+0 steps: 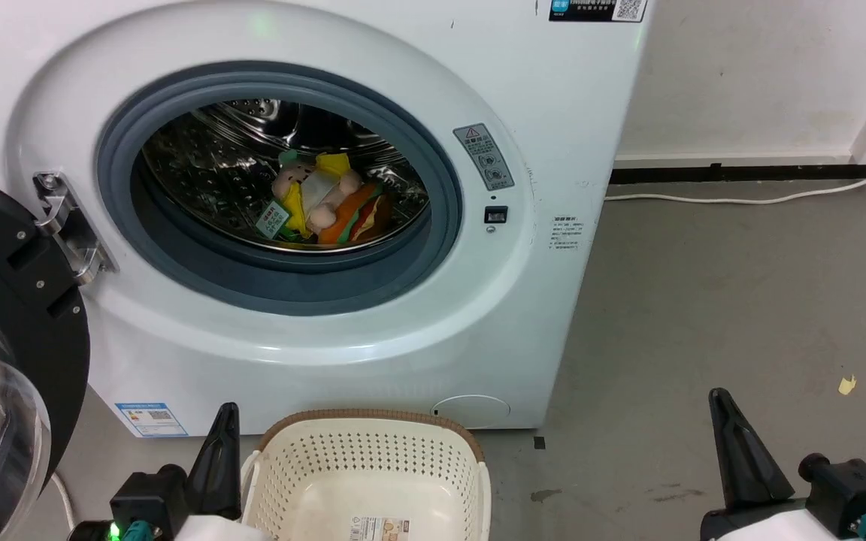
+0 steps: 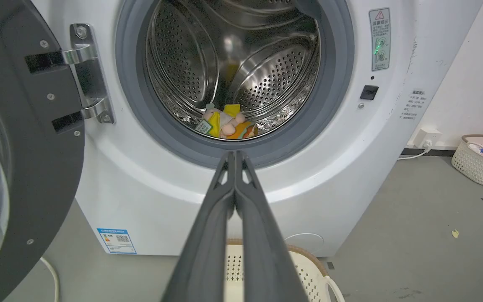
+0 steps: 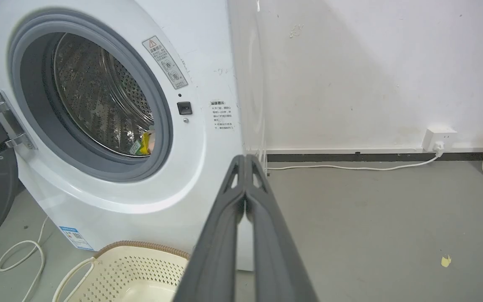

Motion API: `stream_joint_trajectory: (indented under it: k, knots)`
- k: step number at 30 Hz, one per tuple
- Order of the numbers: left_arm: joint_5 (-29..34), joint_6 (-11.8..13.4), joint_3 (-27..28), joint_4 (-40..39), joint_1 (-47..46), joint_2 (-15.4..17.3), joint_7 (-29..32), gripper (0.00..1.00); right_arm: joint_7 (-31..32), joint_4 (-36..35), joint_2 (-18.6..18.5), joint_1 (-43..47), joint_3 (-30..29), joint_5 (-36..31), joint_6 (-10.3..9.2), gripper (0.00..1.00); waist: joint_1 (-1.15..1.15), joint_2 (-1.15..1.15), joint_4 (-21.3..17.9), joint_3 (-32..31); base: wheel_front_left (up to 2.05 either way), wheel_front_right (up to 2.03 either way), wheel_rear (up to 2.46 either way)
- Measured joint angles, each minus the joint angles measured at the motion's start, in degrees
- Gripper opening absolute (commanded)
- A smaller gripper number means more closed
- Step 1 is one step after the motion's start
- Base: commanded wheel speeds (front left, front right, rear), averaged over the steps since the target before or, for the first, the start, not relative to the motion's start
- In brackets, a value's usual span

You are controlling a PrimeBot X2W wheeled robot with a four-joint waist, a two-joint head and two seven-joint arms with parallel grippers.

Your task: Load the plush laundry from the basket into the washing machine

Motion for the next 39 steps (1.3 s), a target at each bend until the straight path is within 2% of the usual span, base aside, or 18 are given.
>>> stream_joint_trajectory:
  k: [39]
  knots:
    - [4.25,0.46,0.53,-1.65,-1.25,-1.3,4.79,0.0,4.77,-0.03,0.0,-1.96,-0.05,-3.59,0.0,0.0,0.0,0.0,-1.4,-0.15,0.0,0.0,0.0]
